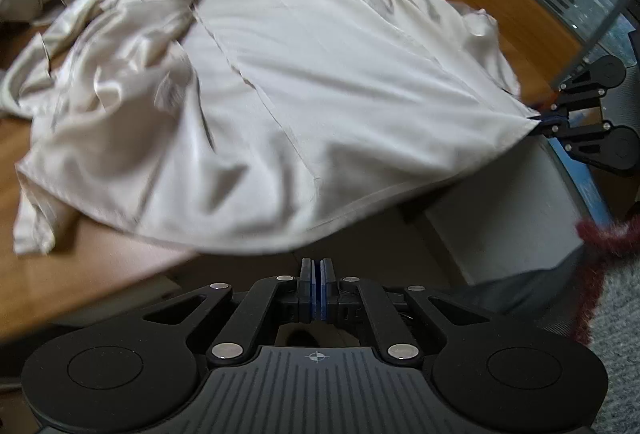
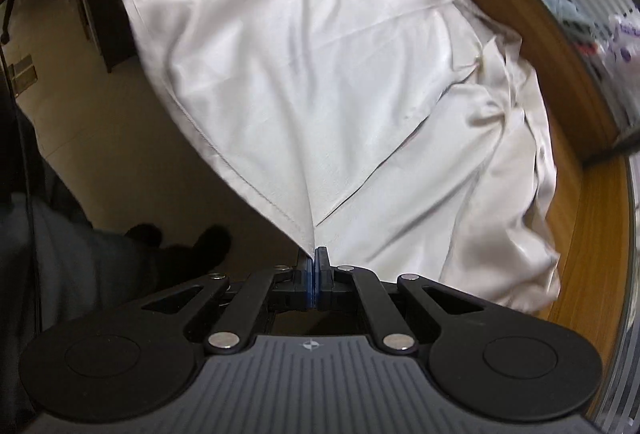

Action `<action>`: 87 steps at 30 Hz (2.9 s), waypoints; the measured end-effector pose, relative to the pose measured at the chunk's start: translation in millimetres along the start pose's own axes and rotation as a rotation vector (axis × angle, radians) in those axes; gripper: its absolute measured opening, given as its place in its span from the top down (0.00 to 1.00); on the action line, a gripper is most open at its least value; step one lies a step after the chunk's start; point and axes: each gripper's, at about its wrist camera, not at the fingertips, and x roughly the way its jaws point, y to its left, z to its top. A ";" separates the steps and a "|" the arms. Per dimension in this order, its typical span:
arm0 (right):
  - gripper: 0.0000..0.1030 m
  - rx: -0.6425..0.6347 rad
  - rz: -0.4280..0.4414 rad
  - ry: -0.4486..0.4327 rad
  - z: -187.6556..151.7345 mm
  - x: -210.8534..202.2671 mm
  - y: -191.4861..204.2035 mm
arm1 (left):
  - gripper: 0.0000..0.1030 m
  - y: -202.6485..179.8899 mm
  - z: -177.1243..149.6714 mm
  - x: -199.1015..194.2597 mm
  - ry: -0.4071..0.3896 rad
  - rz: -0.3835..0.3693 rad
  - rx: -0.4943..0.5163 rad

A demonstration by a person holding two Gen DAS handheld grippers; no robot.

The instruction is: Fold clothes

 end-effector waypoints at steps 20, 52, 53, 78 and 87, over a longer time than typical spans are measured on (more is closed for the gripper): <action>0.01 0.325 0.064 -0.085 30.0 -19.2 -51.4 | 0.54 61.6 52.8 -21.1 -0.155 0.162 -0.165; 0.01 1.092 -0.201 -0.144 286.1 -13.3 139.6 | 0.51 288.7 162.9 37.6 -0.114 -0.093 0.263; 0.01 1.100 -0.196 -0.147 293.1 -11.4 146.7 | 0.51 290.4 163.8 40.8 -0.107 -0.106 0.270; 0.01 1.291 -0.269 -0.080 295.3 -15.3 217.0 | 0.93 237.0 207.6 54.0 -0.138 -0.323 0.296; 0.01 1.356 -0.283 -0.114 269.8 -19.5 195.9 | 0.93 130.8 242.2 48.5 -0.113 -0.472 0.414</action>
